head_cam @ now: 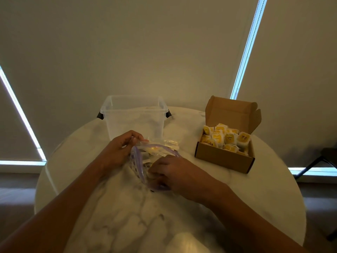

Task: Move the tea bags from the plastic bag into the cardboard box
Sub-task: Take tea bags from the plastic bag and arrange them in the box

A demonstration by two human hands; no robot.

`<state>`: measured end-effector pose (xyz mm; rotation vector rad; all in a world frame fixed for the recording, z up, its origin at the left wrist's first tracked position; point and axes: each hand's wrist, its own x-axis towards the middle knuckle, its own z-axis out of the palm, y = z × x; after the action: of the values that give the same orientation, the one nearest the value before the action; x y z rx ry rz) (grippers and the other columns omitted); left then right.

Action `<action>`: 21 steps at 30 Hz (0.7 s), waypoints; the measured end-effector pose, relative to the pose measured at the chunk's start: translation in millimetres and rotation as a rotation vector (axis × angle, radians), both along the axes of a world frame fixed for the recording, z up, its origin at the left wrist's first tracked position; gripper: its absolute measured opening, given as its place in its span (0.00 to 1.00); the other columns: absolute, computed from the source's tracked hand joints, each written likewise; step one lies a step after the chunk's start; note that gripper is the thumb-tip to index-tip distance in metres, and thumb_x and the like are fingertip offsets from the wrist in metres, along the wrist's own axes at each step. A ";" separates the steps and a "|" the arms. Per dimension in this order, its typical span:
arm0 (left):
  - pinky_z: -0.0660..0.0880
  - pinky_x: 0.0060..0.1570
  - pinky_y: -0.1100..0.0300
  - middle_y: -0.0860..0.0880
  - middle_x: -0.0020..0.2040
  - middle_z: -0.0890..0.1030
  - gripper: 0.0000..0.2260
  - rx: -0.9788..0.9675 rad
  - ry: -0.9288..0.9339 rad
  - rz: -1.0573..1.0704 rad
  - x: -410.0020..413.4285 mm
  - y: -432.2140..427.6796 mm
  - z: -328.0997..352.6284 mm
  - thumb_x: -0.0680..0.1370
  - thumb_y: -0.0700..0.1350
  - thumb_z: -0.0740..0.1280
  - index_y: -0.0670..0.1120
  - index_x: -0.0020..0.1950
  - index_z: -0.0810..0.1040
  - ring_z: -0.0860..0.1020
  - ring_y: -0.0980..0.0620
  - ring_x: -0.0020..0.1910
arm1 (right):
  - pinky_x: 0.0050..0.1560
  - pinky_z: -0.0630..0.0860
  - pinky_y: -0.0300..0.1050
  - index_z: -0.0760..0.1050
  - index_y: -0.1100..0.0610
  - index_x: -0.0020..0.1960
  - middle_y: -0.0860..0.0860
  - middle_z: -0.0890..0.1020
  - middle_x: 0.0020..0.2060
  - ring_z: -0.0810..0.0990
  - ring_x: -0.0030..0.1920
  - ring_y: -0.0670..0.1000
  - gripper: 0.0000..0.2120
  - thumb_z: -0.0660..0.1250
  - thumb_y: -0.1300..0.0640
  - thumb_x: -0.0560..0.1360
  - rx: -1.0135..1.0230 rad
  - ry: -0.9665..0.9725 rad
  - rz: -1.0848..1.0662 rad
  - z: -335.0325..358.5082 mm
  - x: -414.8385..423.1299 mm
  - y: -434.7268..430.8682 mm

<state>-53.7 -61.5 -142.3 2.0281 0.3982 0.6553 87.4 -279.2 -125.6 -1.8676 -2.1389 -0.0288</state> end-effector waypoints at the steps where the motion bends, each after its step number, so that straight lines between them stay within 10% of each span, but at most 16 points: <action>1: 0.82 0.68 0.42 0.53 0.63 0.88 0.11 0.011 0.006 0.002 -0.5 0.0 0.3 0.90 0.44 0.63 0.56 0.57 0.84 0.85 0.52 0.64 | 0.67 0.76 0.47 0.81 0.54 0.68 0.53 0.79 0.67 0.78 0.66 0.53 0.15 0.70 0.59 0.82 -0.011 -0.027 0.009 -0.6 -0.5 0.3; 8: 0.82 0.65 0.39 0.55 0.59 0.88 0.12 0.043 0.009 0.030 0.0 0.2 -0.7 0.91 0.46 0.62 0.58 0.56 0.84 0.85 0.49 0.61 | 0.57 0.81 0.50 0.82 0.53 0.64 0.51 0.78 0.65 0.78 0.62 0.51 0.12 0.71 0.58 0.81 0.035 -0.139 0.027 -0.4 0.4 0.1; 21: 0.80 0.62 0.45 0.55 0.57 0.87 0.15 0.088 0.005 0.027 -3.6 1.0 -0.4 0.90 0.57 0.60 0.52 0.58 0.82 0.84 0.47 0.58 | 0.46 0.84 0.42 0.81 0.55 0.60 0.50 0.89 0.47 0.88 0.48 0.50 0.07 0.69 0.58 0.83 0.236 0.917 -0.225 37.2 15.6 -26.7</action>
<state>-57.3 -60.5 -142.7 2.1108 0.4063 0.6952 103.0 -305.9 -88.4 -1.5311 -1.2408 0.4215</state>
